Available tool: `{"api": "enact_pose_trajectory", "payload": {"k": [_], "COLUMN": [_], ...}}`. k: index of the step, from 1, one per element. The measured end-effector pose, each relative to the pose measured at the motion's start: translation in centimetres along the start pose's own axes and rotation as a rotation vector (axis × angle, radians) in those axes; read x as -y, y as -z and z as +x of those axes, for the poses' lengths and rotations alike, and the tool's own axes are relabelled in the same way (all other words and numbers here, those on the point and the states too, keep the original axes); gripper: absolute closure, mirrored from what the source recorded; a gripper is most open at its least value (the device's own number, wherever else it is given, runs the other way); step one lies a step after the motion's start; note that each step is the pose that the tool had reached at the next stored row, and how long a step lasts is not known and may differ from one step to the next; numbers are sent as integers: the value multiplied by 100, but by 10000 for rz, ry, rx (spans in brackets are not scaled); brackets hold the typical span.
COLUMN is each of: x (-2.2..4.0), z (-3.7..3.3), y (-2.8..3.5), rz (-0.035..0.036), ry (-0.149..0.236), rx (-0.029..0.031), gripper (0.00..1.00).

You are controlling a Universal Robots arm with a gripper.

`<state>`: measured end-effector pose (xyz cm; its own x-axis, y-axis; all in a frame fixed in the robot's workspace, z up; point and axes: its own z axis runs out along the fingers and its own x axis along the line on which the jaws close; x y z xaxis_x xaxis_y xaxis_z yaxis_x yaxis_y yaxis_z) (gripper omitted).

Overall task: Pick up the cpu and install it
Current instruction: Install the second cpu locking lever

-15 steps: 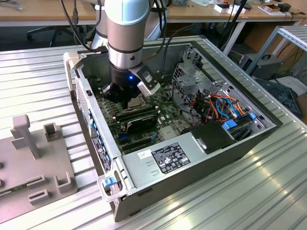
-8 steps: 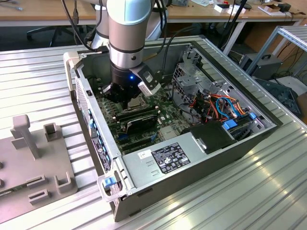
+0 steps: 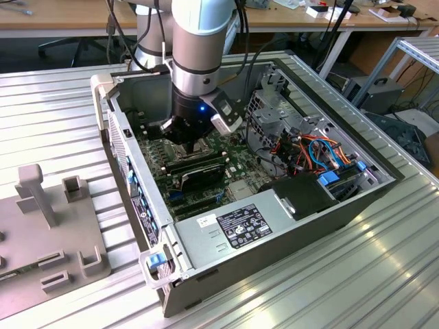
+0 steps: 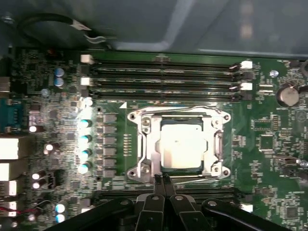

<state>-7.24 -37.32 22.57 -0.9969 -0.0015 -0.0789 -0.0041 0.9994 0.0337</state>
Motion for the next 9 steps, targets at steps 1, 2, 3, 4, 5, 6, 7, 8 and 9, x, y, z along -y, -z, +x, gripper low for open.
{"api": "enact_pose_trajectory", "payload": {"k": [1,2,3,4,5,6,7,8,9], "x": [0,0,0,0,-1,-7,-17,-29,-41], "z": [-27,-58,-89,-121,-137,-142,-144,-146,-146], "y": [-2,-5,-7,-10,-11,-12,-12,-13,-13], "rz": [0,0,0,-1,-1,0,0,0,0], "ry": [1,2,2,0,1,2,0,0,0], "rx": [0,0,0,0,1,-1,1,1,1], "gripper": [89,89,89,89,89,89,89,89,89]}}
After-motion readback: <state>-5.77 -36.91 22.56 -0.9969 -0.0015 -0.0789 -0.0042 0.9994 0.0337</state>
